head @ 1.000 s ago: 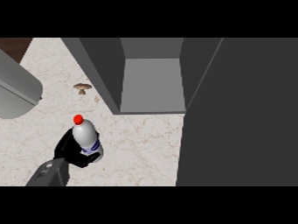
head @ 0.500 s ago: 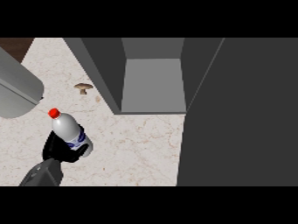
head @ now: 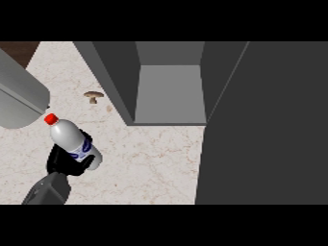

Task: Pick up the bottled water, place it into the cabinet and close the cabinet

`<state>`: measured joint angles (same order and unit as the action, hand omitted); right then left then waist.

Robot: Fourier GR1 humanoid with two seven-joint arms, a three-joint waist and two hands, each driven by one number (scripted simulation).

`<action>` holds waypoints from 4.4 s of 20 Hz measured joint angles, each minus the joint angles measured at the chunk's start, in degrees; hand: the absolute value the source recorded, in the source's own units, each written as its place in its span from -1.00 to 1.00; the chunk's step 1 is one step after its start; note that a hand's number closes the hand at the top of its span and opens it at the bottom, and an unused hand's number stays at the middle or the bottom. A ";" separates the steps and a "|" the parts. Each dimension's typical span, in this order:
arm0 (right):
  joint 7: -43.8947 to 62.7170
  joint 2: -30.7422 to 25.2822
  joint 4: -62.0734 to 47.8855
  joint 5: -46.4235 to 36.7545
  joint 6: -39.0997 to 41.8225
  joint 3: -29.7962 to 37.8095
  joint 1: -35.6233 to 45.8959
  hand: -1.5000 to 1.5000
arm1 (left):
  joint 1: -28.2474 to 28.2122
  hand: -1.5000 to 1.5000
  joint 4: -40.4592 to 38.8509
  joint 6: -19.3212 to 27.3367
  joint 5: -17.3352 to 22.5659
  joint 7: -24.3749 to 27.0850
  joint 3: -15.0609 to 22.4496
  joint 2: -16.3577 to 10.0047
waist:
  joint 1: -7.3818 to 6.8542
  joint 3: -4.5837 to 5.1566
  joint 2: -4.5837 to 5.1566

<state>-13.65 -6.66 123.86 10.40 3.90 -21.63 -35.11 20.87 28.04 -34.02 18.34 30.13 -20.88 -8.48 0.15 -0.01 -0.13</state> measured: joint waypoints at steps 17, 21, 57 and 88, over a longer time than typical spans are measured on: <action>-0.77 -0.42 -0.26 0.51 -1.01 -2.09 -0.62 -1.00 | -6.08 1.00 35.58 16.93 6.76 -16.66 15.76 7.86 | -0.04 -0.03 -0.09; 1.14 -0.45 -0.37 1.10 -1.55 -2.07 1.30 -1.00 | -4.30 1.00 39.71 24.51 7.41 -17.86 21.39 8.24 | 0.07 0.00 -0.02; 1.92 -1.03 -3.61 2.87 0.49 -2.89 6.72 -1.00 | -2.72 1.00 43.91 67.59 -11.22 -24.47 33.64 2.00 | 4.06 -0.07 -0.06; 0.58 -0.93 -6.34 3.35 1.80 -3.32 7.84 -1.00 | -1.15 -1.00 40.71 80.60 -24.21 -28.48 43.92 -2.95 | 5.80 -0.50 0.01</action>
<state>-13.07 -7.60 117.52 13.75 5.71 -24.95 -27.27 19.72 68.75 46.58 -5.87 1.65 23.04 -11.43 5.95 -0.51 -0.12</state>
